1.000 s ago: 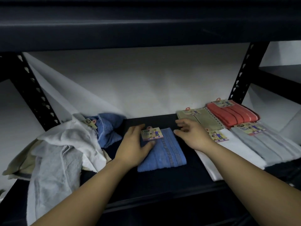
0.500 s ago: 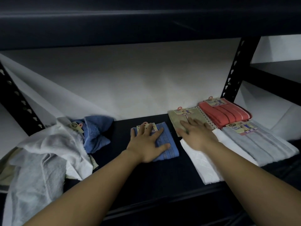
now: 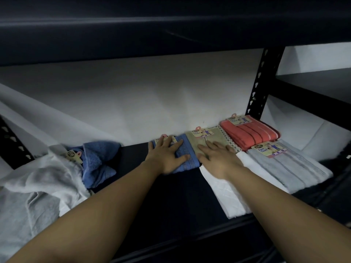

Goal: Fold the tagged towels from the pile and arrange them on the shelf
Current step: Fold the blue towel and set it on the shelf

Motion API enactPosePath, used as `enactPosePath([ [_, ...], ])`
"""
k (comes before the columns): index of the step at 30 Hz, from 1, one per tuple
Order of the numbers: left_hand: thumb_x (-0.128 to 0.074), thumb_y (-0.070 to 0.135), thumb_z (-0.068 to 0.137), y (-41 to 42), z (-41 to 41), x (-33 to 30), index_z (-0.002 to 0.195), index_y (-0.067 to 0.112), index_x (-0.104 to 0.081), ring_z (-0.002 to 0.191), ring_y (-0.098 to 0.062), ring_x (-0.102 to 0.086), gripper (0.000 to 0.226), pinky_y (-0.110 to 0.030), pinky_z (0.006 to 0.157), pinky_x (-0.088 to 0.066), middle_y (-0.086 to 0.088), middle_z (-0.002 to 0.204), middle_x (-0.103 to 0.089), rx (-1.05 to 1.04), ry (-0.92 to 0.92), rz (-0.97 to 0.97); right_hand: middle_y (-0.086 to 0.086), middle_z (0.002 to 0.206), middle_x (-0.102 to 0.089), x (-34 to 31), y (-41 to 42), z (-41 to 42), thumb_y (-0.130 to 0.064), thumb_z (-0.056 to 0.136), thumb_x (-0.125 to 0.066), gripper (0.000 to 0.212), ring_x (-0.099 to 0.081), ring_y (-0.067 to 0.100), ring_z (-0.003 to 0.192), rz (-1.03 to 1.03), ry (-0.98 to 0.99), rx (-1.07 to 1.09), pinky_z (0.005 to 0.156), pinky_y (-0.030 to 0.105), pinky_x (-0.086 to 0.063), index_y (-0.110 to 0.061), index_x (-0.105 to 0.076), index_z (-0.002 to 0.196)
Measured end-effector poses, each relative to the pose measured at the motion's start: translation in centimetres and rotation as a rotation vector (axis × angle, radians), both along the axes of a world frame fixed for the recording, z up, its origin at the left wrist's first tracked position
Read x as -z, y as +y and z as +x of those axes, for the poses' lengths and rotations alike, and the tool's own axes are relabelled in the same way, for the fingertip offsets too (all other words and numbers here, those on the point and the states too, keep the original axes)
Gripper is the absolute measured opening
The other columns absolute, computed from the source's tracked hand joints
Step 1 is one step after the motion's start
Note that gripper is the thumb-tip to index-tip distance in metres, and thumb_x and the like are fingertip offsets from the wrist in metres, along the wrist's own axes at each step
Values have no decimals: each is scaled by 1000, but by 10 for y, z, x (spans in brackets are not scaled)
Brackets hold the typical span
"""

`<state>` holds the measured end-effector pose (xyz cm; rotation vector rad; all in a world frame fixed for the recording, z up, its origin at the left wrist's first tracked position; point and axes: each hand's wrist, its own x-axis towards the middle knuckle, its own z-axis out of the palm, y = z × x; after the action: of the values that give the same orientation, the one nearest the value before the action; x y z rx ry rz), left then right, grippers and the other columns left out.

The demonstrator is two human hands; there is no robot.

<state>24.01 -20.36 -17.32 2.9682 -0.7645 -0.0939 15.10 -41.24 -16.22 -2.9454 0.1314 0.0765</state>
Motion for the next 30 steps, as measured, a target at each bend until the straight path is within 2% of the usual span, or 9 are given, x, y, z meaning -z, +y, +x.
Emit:
enactPosePath([
  [13,-15,90,85,-3,6,-2,161,50,-7,159,-25,5,86,-68,121,6,1,173,-2,-2,-29,9,-5,173,-14,0,2,-1,-61,106,-18,61,-12,20,159,45,-26,20,128,50,-6,-39,-22,162],
  [15,-18,90,85,-2,3,-2,160,48,-14,158,-27,-2,86,-67,121,3,-3,171,-11,5,-102,-21,-2,171,-23,-1,-1,0,-62,104,-28,62,-21,23,156,103,-40,23,127,50,-14,-37,-26,161],
  [17,-24,87,88,-1,-3,-2,160,44,-22,157,-29,-11,83,-64,123,-2,-4,169,-22,19,-194,-81,2,164,-39,-10,-4,1,-60,99,-46,68,-38,28,147,232,-71,12,122,48,-30,-35,-31,160],
  [19,-26,84,90,1,-12,-3,160,42,-26,157,-29,-14,82,-59,125,-5,-4,168,-25,30,-228,-115,2,158,-47,-19,-9,-3,-60,93,-55,72,-46,26,142,297,-104,-6,117,43,-38,-34,-36,158],
  [22,-24,88,87,7,-28,-2,161,44,-22,158,-26,-8,86,-57,125,-1,-2,171,-16,52,-147,-116,-3,160,-45,-25,-19,-23,-65,92,-58,69,-40,21,147,164,-156,-32,121,44,-31,-36,-45,153],
  [26,-24,89,88,15,-37,5,162,47,-8,159,-27,1,86,-60,125,6,-1,173,-2,73,-62,-39,-5,171,-21,-18,-26,-59,-80,88,-51,78,-15,17,158,75,-75,9,128,54,-10,-46,-34,157],
  [30,-18,89,88,10,-37,5,162,47,-6,159,-29,2,85,-61,125,6,-2,173,0,59,-62,-16,-2,172,-17,-4,-23,-62,-81,91,-43,78,-12,14,159,76,-114,19,127,53,0,-45,-31,158],
])
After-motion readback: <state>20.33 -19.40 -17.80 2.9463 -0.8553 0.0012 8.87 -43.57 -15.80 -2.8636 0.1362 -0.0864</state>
